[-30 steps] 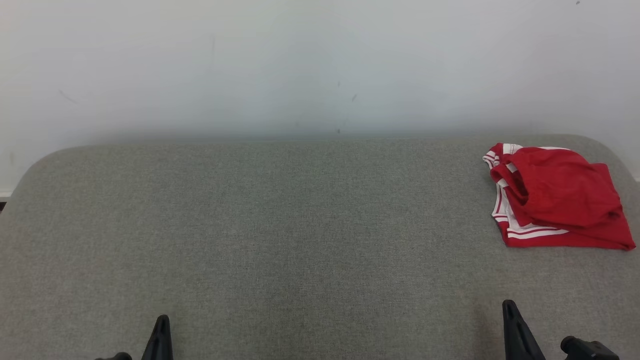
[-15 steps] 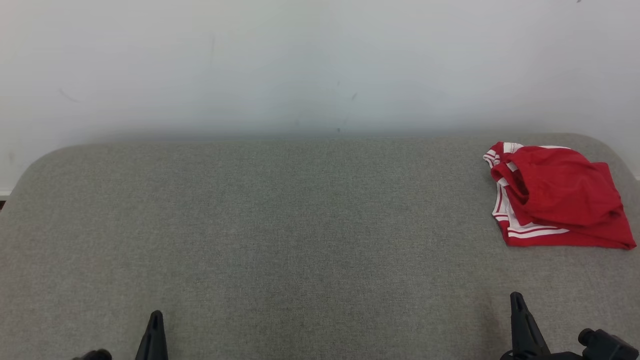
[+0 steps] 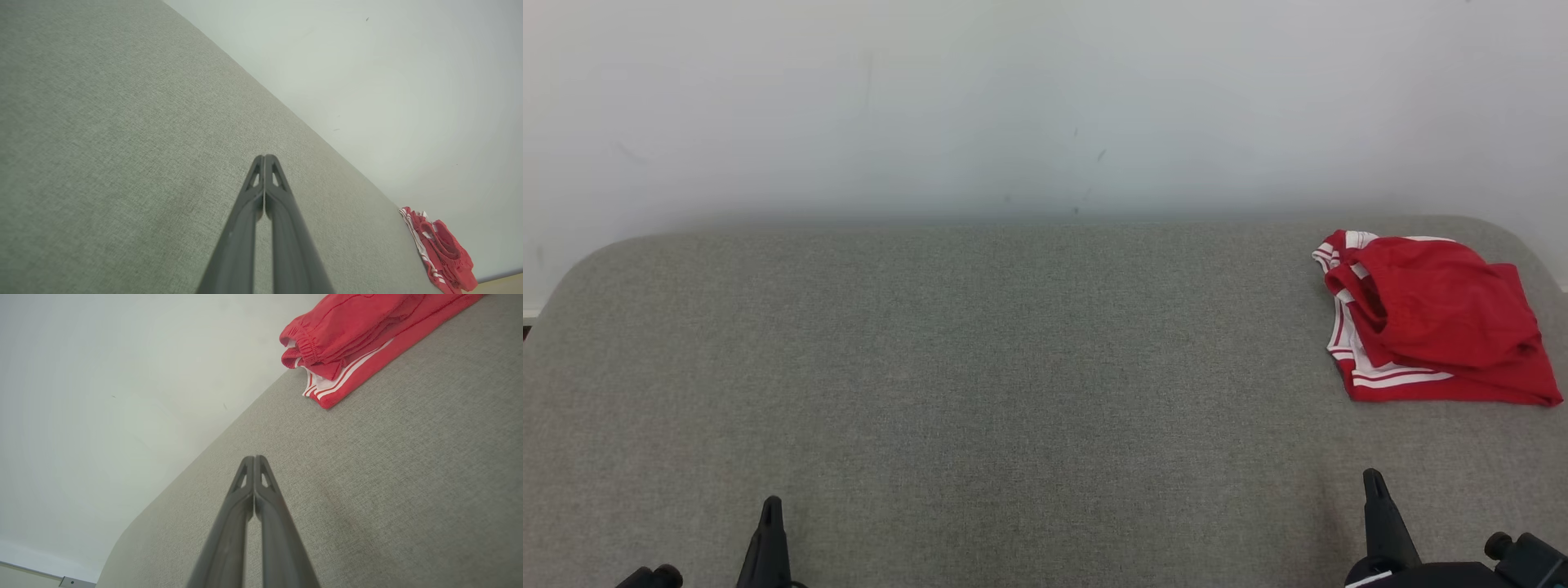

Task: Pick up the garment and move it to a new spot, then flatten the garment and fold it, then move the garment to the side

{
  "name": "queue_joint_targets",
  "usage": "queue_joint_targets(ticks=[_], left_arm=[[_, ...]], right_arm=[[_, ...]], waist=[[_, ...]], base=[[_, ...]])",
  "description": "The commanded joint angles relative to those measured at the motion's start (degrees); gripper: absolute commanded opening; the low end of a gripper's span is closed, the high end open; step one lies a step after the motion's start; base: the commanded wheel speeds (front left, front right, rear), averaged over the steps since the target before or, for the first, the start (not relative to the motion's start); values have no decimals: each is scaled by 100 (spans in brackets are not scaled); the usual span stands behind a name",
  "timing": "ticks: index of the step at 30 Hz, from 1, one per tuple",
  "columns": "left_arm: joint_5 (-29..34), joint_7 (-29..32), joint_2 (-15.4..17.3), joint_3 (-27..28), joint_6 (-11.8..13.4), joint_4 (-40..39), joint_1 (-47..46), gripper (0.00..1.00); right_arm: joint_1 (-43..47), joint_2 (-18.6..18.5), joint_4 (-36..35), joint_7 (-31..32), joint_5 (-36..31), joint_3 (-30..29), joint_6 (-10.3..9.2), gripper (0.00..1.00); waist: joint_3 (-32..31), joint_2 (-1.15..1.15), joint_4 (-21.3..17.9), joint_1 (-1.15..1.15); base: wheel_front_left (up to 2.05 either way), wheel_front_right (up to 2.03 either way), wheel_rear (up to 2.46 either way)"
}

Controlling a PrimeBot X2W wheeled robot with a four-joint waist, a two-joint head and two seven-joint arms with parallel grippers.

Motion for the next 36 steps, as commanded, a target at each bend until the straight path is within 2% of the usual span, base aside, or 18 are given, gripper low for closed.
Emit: queue_joint_targets(ticks=[1, 24, 36], left_arm=[[-235, 48, 24, 36, -38, -100, -151, 0], [-1954, 462, 30, 126, -79, -135, -312, 0], [-2618, 619, 32, 164, -100, -142, -360, 0]], right_arm=[[-163, -10, -73, 47, 222, -29, 2, 0], [-352, -11, -76, 475, 1877, -145, 3, 0], [-412, -12, -75, 641, 2516, -189, 4, 0]], waist=[[2, 0, 0, 0], [38, 0, 0, 0], [54, 0, 0, 0]], base=[[0, 0, 0], [0, 0, 0], [0, 0, 0]])
